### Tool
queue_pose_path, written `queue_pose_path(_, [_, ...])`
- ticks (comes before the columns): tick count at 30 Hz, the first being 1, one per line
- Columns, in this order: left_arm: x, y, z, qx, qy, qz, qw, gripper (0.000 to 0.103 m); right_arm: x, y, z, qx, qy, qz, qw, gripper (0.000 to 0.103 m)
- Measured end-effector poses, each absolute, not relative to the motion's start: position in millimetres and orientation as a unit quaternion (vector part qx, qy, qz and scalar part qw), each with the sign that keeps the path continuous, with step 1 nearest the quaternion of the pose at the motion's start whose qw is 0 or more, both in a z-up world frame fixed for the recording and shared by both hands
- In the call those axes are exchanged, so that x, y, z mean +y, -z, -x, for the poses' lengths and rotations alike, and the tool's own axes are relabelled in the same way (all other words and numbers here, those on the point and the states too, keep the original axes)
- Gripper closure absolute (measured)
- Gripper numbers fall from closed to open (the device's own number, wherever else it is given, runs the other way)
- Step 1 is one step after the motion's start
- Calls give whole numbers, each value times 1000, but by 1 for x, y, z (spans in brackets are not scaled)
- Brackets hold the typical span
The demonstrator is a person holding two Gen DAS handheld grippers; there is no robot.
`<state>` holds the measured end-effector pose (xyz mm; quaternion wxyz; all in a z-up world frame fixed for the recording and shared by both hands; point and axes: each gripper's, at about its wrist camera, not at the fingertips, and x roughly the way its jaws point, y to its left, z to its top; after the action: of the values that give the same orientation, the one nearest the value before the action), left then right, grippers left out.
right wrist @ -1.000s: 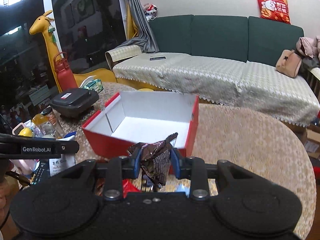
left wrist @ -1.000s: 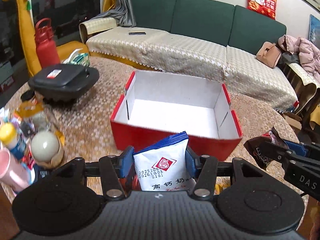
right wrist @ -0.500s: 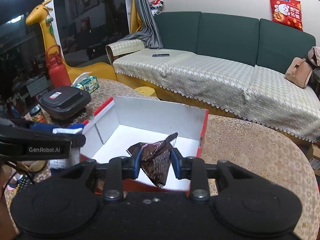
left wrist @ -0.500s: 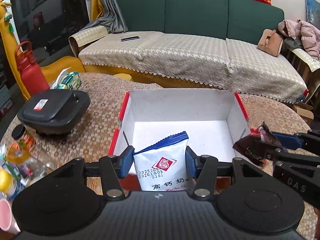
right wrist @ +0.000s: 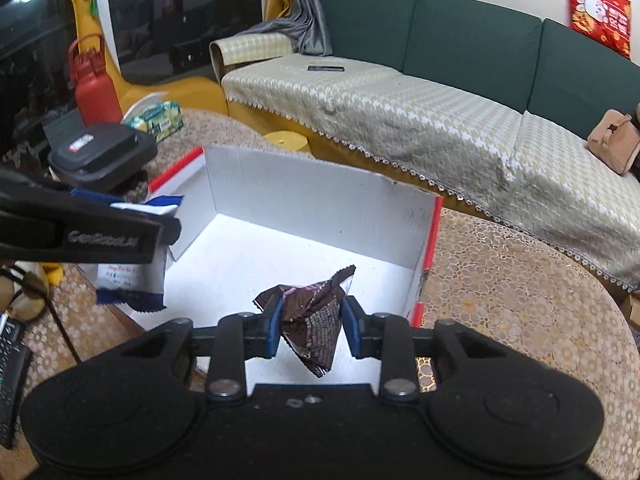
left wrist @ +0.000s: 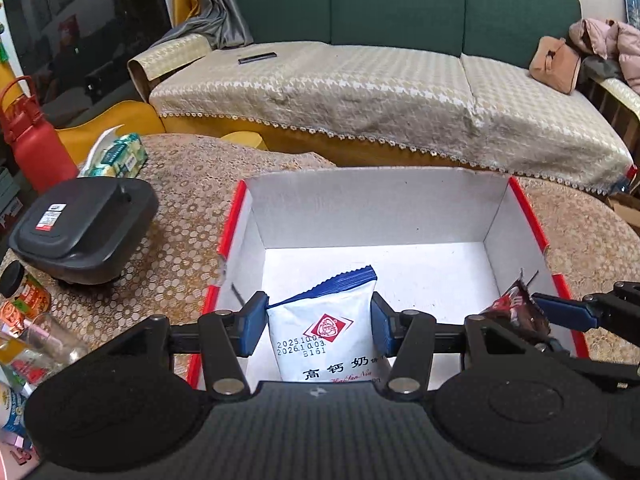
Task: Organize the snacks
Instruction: 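Carry both snacks over the red box and open both tools to drop them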
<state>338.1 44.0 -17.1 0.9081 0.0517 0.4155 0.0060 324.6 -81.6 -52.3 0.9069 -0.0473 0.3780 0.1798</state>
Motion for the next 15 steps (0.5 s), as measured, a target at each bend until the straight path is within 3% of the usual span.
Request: queue_pose_path(15, [37, 60, -343, 464, 6, -61, 884, 49, -80, 75, -329, 413, -180, 59, 891, 72])
